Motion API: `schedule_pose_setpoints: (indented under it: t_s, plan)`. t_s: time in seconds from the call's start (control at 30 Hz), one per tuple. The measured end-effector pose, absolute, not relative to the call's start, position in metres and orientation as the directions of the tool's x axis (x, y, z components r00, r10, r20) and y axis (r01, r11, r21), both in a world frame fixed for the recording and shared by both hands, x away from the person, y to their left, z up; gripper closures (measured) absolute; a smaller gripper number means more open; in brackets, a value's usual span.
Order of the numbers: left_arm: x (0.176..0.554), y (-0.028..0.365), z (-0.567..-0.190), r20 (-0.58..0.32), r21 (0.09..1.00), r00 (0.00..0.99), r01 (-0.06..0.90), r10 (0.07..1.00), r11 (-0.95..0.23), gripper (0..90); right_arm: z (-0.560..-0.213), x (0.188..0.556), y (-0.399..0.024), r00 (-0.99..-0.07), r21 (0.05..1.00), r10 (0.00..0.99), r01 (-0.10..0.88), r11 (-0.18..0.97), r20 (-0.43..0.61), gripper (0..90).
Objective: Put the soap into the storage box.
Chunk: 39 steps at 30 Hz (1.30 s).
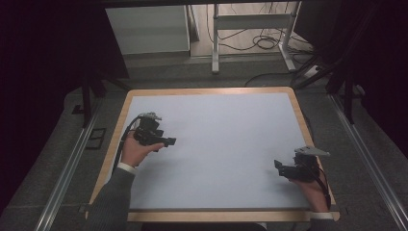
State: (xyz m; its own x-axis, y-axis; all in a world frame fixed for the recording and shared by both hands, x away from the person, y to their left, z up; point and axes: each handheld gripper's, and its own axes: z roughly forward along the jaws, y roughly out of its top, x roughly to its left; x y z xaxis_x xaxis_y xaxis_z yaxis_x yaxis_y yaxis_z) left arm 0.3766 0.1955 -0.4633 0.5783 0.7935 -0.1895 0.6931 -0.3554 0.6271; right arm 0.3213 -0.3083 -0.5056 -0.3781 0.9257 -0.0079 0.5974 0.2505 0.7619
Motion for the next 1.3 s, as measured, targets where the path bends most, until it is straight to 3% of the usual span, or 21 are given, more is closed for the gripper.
schedule_pose_setpoints:
  t_s: [0.2, 0.57, 1.3]
  plan:
    - [0.349, 0.192, -0.476, -0.199, 0.674, 0.608, 0.654, 0.769, -0.343, 29.6, -0.504, 0.319, -0.310, -0.374, 0.772, 0.927, 0.588, 0.243, -0.007, 11.5]
    - [0.313, 0.208, -0.514, -0.235, 0.675, 0.573, 0.678, 0.785, -0.292, 29.8, -0.503, 0.317, -0.310, -0.370, 0.783, 0.929, 0.573, 0.244, -0.019, 11.5]
    - [0.308, 0.224, -0.526, -0.231, 0.686, 0.541, 0.680, 0.809, -0.259, 30.5, -0.502, 0.313, -0.308, -0.371, 0.793, 0.928, 0.554, 0.253, -0.037, 11.5]
